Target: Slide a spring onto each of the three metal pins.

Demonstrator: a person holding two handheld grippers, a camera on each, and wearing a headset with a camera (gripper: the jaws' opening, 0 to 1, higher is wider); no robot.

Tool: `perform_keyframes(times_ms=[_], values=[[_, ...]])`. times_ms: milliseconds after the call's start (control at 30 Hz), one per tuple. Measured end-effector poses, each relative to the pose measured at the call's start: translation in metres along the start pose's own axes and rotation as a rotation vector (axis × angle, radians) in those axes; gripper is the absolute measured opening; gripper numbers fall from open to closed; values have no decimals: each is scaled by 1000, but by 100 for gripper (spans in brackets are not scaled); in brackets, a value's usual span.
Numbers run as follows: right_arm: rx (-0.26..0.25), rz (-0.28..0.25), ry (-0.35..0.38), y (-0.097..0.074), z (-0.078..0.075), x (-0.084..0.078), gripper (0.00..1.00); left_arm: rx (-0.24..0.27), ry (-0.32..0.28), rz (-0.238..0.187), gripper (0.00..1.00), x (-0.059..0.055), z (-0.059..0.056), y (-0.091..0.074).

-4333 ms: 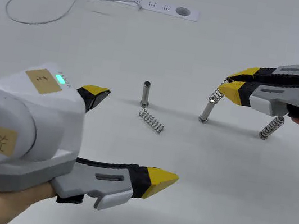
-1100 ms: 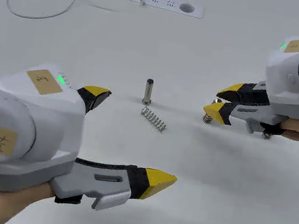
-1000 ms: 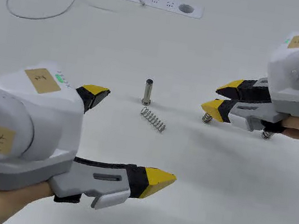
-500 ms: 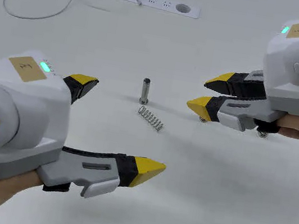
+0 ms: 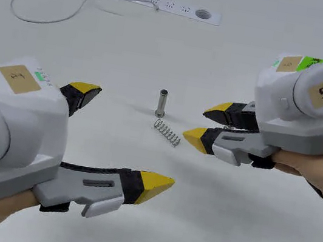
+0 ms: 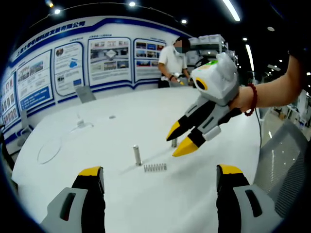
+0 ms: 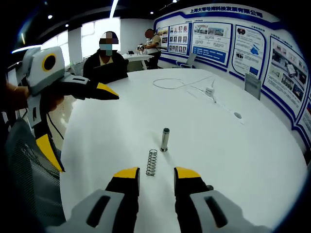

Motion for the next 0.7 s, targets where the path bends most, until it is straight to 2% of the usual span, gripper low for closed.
perform_keyframes(times_ms=[267, 367, 700], values=[[8, 1, 28, 15, 2, -13, 29, 10, -16, -3, 96, -1, 2, -2], [12, -30, 45, 19, 1, -13, 28, 14, -8, 0, 96, -2, 1, -2], [8, -34, 58, 35, -2, -21, 25, 20, -8, 6, 94, -5, 3, -3]])
Point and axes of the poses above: the centre of the closed fingertips' face, and the gripper's own axes: y roughly forward along the fingers, z roughly to its left, x roughly out of its top, the point moved 1 cm from there along -y, roughly backward along the fingers, and after that the axes turned 11 degrees about x, right-handed, at the moved point
